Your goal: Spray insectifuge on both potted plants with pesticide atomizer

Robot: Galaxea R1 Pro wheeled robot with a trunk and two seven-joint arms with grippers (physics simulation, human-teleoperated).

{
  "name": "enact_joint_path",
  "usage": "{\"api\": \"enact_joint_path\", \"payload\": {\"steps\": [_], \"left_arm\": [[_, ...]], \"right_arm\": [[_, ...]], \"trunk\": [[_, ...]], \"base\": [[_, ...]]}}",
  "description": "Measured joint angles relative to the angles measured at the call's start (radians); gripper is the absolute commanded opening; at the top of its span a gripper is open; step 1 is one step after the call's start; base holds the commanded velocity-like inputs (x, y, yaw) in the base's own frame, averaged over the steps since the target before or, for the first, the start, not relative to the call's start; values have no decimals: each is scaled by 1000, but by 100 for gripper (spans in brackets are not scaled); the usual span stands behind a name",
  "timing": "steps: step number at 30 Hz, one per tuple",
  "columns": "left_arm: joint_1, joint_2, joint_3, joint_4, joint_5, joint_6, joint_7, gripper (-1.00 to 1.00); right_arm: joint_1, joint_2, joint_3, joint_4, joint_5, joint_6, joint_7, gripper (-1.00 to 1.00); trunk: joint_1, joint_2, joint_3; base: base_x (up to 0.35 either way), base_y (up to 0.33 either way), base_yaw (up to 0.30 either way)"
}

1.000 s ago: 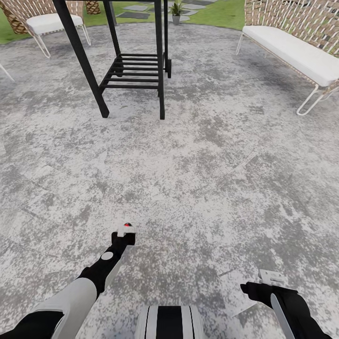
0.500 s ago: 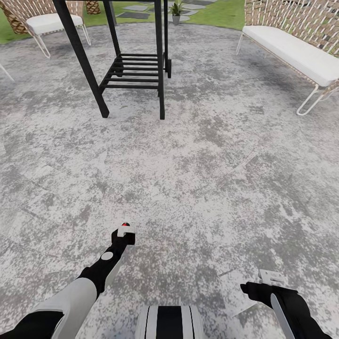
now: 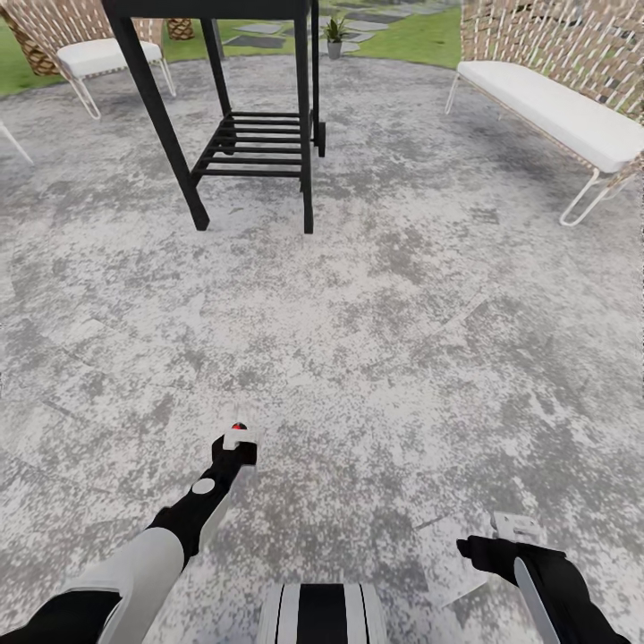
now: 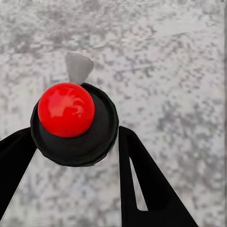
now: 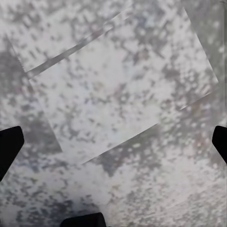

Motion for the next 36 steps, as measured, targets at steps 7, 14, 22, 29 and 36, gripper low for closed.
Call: {"api": "enact_joint_path", "payload": {"steps": [7, 14, 22, 29, 36], "left_arm": [[0, 0, 0, 0, 0, 0, -1, -100], [0, -1, 0, 0, 0, 3, -3, -100], [-1, -50, -1, -46, 0, 97, -2, -100], [-1, -78, -1, -107, 0, 287, -1, -100], [-2, -77, 1, -116, 0, 308, -1, -100]], "right_arm": [[0, 0, 0, 0, 1, 0, 0, 100], [0, -2, 0, 0, 3, -1, 0, 100], [9, -1, 0, 2, 6, -7, -3, 100], [8, -1, 0, 2, 5, -12, -1, 100], [8, -2, -1, 2, 7, -11, -2, 100]], "trunk": [[-3, 2, 27], [-6, 3, 54], [-10, 5, 85], [-13, 7, 112], [-16, 8, 139]], "base": [[0, 0, 0], [0, 0, 0], [0, 0, 0], [0, 0, 0], [0, 0, 0]]}}
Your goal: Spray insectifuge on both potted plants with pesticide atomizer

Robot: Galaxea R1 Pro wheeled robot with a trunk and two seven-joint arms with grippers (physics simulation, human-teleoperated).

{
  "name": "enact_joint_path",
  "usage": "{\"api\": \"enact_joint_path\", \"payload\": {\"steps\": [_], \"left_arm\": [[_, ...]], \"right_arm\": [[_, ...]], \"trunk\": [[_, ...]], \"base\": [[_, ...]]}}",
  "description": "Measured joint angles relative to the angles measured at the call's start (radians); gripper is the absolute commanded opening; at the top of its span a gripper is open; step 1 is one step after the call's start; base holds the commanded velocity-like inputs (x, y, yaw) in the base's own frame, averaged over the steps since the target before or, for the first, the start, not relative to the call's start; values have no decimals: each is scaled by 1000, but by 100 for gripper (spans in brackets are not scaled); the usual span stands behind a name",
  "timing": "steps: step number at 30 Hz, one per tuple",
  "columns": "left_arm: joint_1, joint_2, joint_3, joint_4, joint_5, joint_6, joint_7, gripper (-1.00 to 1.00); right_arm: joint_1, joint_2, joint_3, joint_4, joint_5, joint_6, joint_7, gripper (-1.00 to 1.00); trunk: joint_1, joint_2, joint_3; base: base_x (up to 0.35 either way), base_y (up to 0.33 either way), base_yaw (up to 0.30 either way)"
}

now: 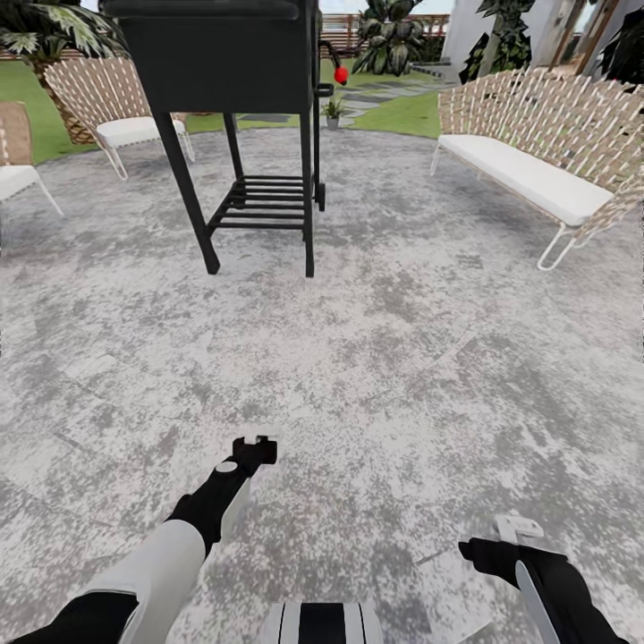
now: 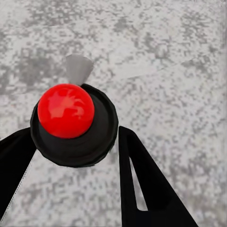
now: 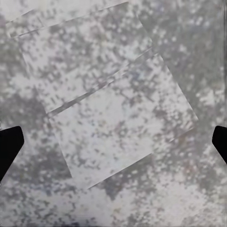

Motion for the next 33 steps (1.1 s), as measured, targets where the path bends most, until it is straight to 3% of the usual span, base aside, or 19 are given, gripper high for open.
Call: {"api": "enact_joint_path", "payload": {"steps": [33], "left_arm": [[0, -13, -2, 1, 0, 33, -1, -100]], "right_arm": [[0, -1, -6, 0, -2, 0, 2, 100]], "trunk": [[-15, 8, 128]], "base": [[0, 0, 0]]}}
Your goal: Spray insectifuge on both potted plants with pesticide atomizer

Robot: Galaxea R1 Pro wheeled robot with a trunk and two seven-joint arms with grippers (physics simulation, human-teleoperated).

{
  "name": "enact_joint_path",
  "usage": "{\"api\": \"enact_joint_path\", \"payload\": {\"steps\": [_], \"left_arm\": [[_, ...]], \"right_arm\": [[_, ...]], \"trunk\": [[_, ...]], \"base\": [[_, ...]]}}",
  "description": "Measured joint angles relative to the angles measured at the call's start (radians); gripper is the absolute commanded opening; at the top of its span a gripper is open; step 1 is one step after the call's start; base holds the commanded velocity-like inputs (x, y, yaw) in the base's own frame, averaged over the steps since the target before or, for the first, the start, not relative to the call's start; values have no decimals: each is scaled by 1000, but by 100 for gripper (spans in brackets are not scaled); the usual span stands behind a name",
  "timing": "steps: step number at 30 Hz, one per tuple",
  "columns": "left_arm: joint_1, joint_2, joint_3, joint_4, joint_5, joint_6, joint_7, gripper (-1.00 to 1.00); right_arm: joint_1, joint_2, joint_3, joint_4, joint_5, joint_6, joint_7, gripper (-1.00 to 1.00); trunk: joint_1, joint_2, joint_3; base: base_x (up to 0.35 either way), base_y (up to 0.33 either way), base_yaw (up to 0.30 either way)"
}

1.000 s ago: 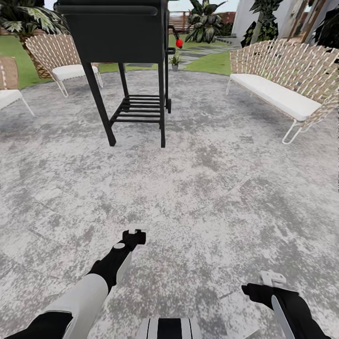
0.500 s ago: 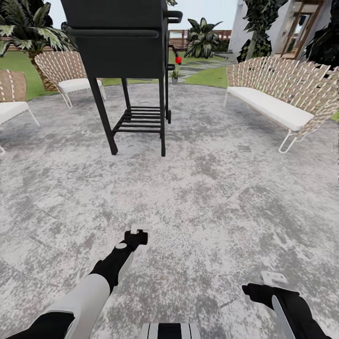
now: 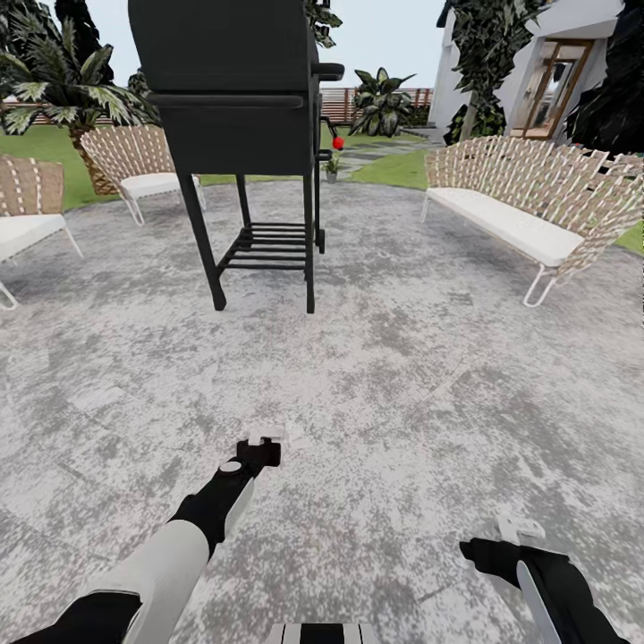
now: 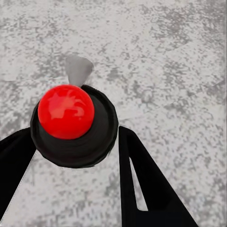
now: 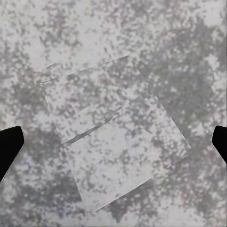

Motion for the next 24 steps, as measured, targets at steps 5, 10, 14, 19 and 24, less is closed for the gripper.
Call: {"api": "enact_joint_path", "payload": {"steps": [5, 10, 14, 19, 24], "left_arm": [[0, 2, 3, 0, 1, 0, -1, -100], [1, 2, 2, 5, 2, 0, -15, -100], [1, 3, 4, 6, 2, 2, -19, -100], [1, 3, 5, 5, 1, 17, -26, -100], [1, 3, 3, 5, 1, 24, -27, -100]], "right_arm": [[0, 1, 1, 0, -1, -97, 2, 100], [0, 2, 0, 0, -1, -165, 2, 100], [0, 3, 0, 0, -1, -170, 1, 100], [0, 3, 0, -1, 0, -171, 0, 100], [0, 4, 0, -2, 1, -165, 0, 100]], "trunk": [[-2, 1, 19], [-4, 2, 39], [-6, 3, 54], [-9, 4, 74], [-11, 6, 93]], "base": [[0, 0, 0], [0, 0, 0], [0, 0, 0], [0, 0, 0], [0, 0, 0]]}}
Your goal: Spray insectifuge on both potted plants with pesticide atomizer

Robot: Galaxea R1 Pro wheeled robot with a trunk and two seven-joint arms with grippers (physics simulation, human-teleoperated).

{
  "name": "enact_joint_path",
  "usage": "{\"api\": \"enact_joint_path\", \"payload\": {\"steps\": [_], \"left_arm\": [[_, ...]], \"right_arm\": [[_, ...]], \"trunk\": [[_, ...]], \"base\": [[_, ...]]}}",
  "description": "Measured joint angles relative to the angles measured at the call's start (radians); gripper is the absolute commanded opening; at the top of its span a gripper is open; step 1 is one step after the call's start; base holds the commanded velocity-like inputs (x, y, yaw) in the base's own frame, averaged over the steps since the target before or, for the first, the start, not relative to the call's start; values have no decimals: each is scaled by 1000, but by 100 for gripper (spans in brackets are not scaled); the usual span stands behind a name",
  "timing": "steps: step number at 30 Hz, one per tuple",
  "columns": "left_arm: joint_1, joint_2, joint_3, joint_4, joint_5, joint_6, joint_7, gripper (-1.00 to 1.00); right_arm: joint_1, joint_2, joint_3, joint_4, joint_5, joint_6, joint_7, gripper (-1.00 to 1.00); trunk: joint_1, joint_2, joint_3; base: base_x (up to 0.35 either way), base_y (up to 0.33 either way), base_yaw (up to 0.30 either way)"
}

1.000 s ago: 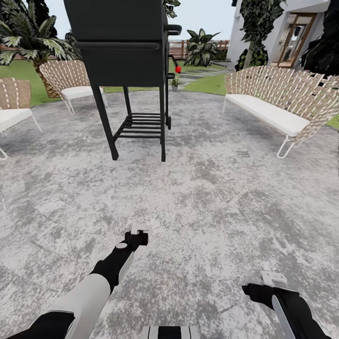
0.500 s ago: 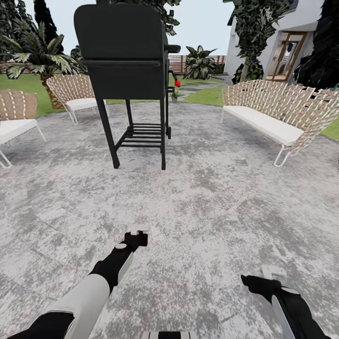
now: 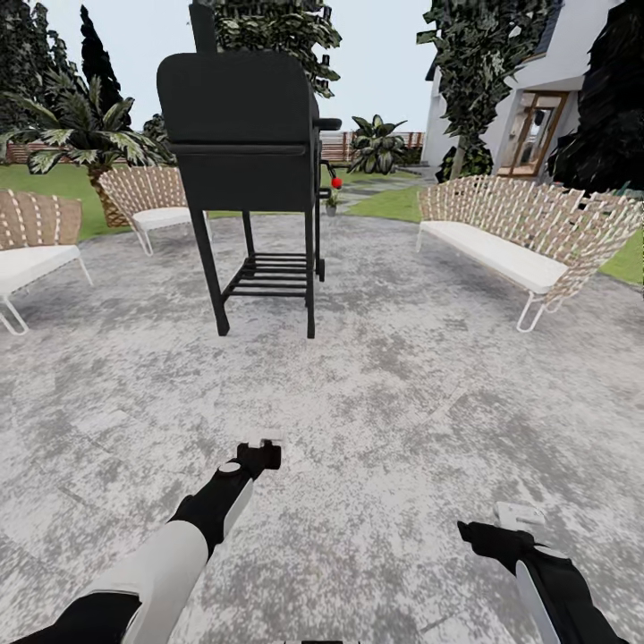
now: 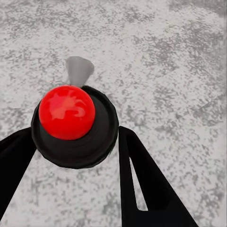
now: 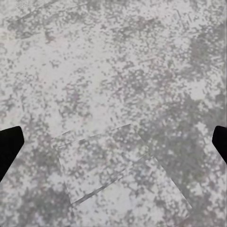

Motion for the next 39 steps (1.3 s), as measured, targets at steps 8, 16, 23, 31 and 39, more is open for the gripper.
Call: {"api": "enact_joint_path", "payload": {"steps": [8, 16, 23, 31, 39], "left_arm": [[0, -3, -2, 0, 0, 0, 0, -100], [0, -3, -2, 1, 1, 0, 0, -100], [0, -3, -2, 1, 1, 0, 0, -100], [0, -3, -3, 1, 1, 0, 0, -100], [0, -4, -3, 1, 0, 0, 0, -100]], "right_arm": [[0, -1, -2, -1, -2, 5, 0, 100], [0, -1, -2, -1, -2, 6, 0, 100], [0, -1, -2, -1, -2, 6, 0, 100], [0, -1, -2, 0, -2, 6, 0, 100], [0, 0, -2, 0, -2, 6, 0, 100]], "trunk": [[-4, 2, 33], [-34, 58, 63], [-61, 107, 89], [-92, 163, 118], [-122, 219, 147]], "base": [[0, 0, -92], [0, 0, -239], [0, 0, -256], [0, 0, -259], [0, 0, -259]]}}
